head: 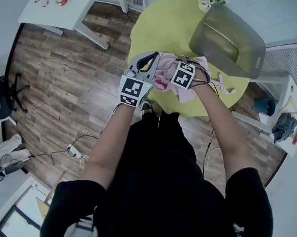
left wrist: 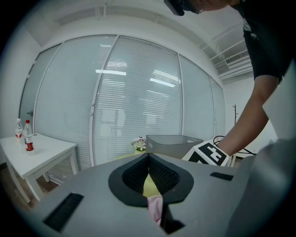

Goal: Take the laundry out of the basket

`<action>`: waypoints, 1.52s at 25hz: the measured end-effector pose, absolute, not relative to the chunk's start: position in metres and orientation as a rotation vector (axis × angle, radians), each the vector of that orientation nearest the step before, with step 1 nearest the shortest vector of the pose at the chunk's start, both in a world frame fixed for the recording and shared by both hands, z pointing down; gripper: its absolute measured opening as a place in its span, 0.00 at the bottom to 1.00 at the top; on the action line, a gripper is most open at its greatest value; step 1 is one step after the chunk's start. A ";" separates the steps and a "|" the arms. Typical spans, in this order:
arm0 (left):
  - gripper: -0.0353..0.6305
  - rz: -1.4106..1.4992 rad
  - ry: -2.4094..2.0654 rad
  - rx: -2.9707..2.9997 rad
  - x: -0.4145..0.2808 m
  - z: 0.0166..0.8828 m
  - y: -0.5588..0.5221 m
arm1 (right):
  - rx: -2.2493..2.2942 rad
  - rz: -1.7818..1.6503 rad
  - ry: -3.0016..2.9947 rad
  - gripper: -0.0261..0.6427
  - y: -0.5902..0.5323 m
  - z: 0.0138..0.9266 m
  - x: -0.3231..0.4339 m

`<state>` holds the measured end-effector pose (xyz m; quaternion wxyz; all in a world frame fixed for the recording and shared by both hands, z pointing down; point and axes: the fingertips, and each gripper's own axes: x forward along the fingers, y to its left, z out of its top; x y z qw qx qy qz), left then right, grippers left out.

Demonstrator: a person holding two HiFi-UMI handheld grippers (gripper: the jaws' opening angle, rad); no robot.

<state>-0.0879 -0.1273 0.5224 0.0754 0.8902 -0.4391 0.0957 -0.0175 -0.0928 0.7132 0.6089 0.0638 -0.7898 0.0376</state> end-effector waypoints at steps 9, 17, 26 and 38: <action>0.07 0.280 -1.236 2.755 -0.080 0.493 -0.115 | 0.309 0.123 -1.984 0.69 -0.082 0.634 -0.004; 0.07 0.225 -1.119 2.849 -0.070 0.454 -0.081 | 0.648 0.168 -2.293 0.69 -0.053 0.541 0.011; 0.07 0.152 -0.938 2.964 -0.045 0.402 -0.037 | 0.970 0.246 -2.662 0.69 -0.014 0.435 0.014; 0.07 0.052 -0.814 2.977 -0.037 0.368 -0.003 | 1.057 0.188 -2.923 0.59 0.014 0.354 0.010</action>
